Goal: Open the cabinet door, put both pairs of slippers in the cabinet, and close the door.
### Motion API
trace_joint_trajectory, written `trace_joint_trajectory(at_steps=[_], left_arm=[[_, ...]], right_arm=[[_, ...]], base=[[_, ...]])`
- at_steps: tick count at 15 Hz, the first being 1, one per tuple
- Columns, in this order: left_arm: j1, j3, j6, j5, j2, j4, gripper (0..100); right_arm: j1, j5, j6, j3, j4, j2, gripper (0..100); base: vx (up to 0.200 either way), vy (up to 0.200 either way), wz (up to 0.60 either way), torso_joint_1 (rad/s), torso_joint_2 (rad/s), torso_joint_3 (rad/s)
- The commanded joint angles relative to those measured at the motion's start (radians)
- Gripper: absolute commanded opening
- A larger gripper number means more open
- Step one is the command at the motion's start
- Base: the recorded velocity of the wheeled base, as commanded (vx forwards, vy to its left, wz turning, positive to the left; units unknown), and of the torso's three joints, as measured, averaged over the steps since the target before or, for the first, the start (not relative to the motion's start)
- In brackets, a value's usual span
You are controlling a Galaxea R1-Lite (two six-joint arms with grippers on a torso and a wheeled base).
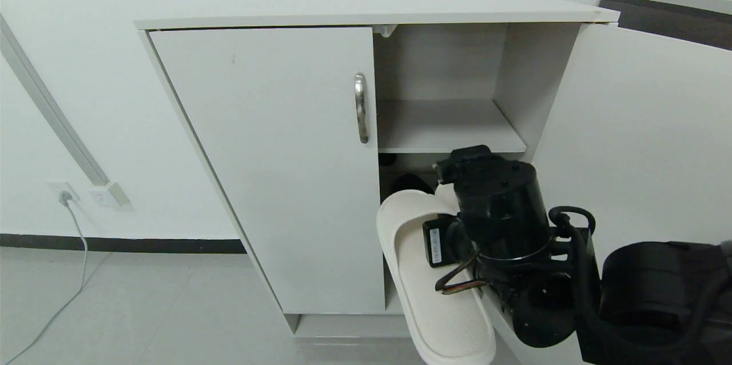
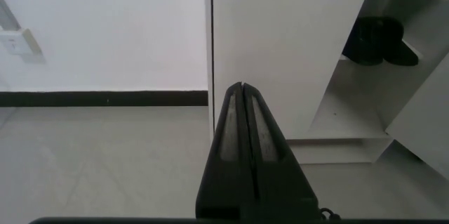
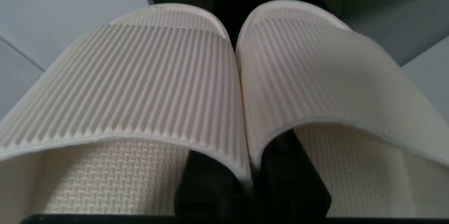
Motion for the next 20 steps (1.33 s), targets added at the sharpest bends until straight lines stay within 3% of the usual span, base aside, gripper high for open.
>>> trace_joint_trajectory(at_steps=[1, 11, 20], left_arm=[[0.0, 0.0, 0.0, 0.0, 0.001, 0.0, 0], [0.0, 0.0, 0.001, 0.002, 0.001, 0.0, 0], [0.0, 0.0, 0.001, 0.0, 0.003, 0.0, 0]], right_arm=[[0.003, -0.07, 0.065, -0.144, 0.123, 0.001, 0], [-0.095, -0.127, -0.016, -0.235, 0.147, 0.04, 0], [-0.103, -0.143, -0.045, -0.249, 0.13, 0.05, 0]], base=[[0.0, 0.0, 0.0, 0.0, 0.0, 0.0], [0.0, 0.0, 0.0, 0.0, 0.0, 0.0], [0.022, 0.0, 0.0, -0.001, 0.0, 0.0]])
